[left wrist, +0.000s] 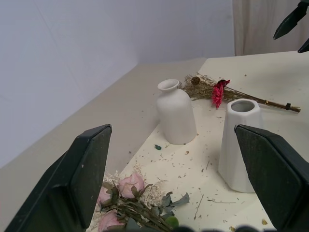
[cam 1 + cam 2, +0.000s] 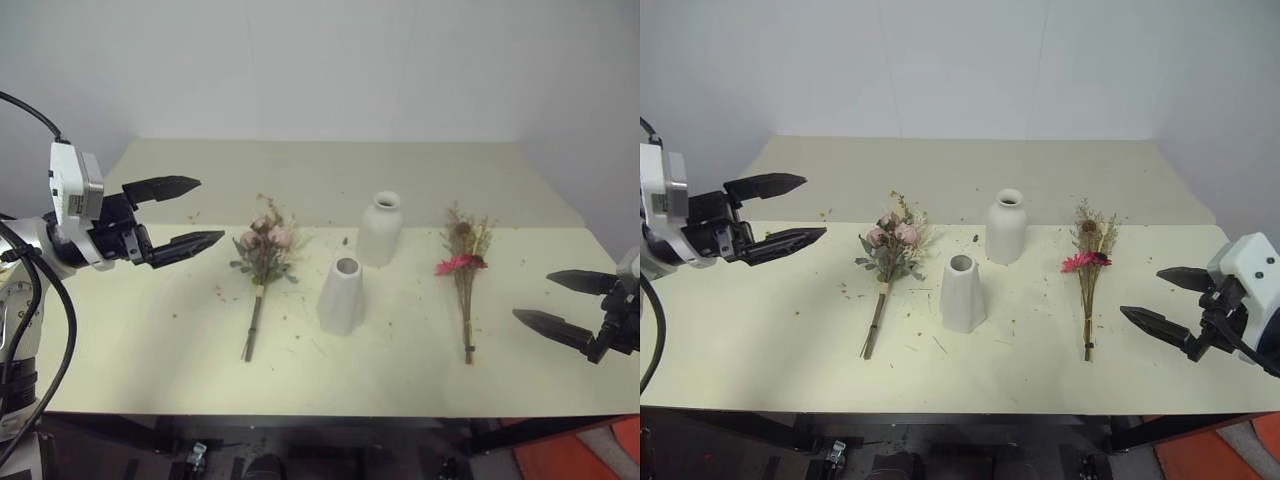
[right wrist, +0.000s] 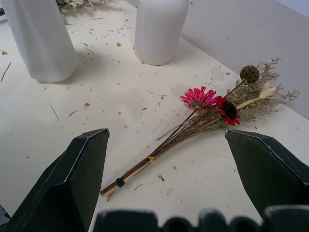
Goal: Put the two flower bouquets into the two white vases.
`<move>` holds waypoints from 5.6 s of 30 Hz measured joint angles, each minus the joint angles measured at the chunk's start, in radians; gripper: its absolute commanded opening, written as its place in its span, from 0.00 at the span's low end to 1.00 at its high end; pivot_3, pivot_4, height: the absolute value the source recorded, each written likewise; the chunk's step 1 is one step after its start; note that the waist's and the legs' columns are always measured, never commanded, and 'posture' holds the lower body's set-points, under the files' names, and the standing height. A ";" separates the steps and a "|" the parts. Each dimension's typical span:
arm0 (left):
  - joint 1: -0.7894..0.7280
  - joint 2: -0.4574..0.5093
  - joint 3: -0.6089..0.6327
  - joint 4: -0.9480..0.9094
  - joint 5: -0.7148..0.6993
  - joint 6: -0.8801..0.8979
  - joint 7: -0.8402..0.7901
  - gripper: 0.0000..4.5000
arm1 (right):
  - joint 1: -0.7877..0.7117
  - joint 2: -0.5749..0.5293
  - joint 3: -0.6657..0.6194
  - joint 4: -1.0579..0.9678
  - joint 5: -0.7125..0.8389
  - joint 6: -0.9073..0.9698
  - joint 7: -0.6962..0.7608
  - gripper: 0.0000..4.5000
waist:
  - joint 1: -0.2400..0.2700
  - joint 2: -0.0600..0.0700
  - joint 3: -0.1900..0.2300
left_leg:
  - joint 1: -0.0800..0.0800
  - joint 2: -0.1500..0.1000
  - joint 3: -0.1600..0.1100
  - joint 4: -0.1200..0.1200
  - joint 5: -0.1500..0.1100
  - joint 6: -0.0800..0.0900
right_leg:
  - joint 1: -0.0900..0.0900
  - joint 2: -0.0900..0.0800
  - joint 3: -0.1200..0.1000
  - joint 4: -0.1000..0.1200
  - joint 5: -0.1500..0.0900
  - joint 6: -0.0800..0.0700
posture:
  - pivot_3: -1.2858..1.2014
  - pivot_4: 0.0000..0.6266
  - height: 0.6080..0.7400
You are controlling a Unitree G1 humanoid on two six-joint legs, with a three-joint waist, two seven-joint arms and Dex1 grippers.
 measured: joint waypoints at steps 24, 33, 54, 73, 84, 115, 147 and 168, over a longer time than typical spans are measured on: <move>0.029 -0.015 0.017 -0.020 0.011 -0.030 0.034 0.99 | -0.049 -0.019 0.049 0.030 -0.002 0.020 -0.031 1.00 | 0.002 -0.001 0.000 | 0.000 0.000 0.000 0.000 0.000 0.000 | 0.000 0.000 0.000 0.000 0.000 0.000 | 0.52 0.24 1.00; -0.379 -0.084 -0.293 0.187 0.110 -0.052 -0.158 0.99 | -0.228 -0.056 0.316 0.057 -0.014 0.220 -0.191 1.00 | 0.003 -0.002 -0.001 | -0.002 -0.002 -0.001 0.001 0.000 0.000 | 0.000 -0.001 0.000 -0.001 0.001 0.000 | 0.52 0.24 1.00; -0.709 -0.358 -0.501 0.651 0.359 -0.214 -0.383 1.00 | -0.667 0.323 0.512 0.394 -0.150 0.597 -0.624 0.96 | -0.002 -0.001 -0.001 | -0.006 -0.002 -0.003 0.002 0.000 0.001 | -0.004 -0.001 -0.001 0.001 0.005 -0.005 | 0.52 0.24 1.00; -0.592 -0.318 -0.442 0.485 0.353 -0.131 -0.320 1.00 | -0.778 0.325 0.591 0.547 -0.217 0.607 -0.606 0.01 | -0.005 -0.001 -0.001 | -0.006 -0.002 -0.003 0.002 0.000 0.001 | -0.004 0.000 -0.001 0.002 0.005 -0.005 | 0.52 0.24 1.00; -0.478 -0.301 -0.283 0.379 0.239 -0.051 -0.205 1.00 | -0.872 0.405 0.500 0.513 -0.328 0.186 -0.732 0.01 | -0.024 0.000 0.000 | -0.005 -0.002 -0.003 0.001 0.000 0.001 | -0.005 -0.001 -0.001 0.002 0.005 -0.005 | 0.52 0.24 1.00; -0.212 -0.243 -0.177 0.111 0.115 0.179 0.070 1.00 | -1.311 0.816 0.391 1.309 -0.195 -0.877 -0.388 0.01 | -0.035 0.002 0.001 | 0.000 -0.002 -0.004 -0.001 0.000 0.000 | -0.005 0.000 0.000 0.010 0.005 -0.007 | 0.52 0.24 1.00; -0.172 -0.232 -0.175 0.066 0.114 0.176 0.093 1.00 | -1.234 0.881 0.390 1.481 -0.220 -1.070 -0.293 0.01 | -0.055 0.002 0.001 | 0.000 -0.002 -0.004 -0.001 0.000 0.000 | -0.005 0.000 0.000 0.010 0.005 -0.007 | 0.52 0.24 1.00; -0.172 -0.231 -0.174 0.064 0.117 0.149 0.103 1.00 | -1.199 0.903 0.428 1.505 -0.294 -1.188 -0.279 0.34 | -0.055 0.002 0.001 | 0.000 -0.002 -0.004 -0.001 0.000 0.000 | -0.005 0.000 0.000 0.010 0.005 -0.007 | 0.52 0.24 1.00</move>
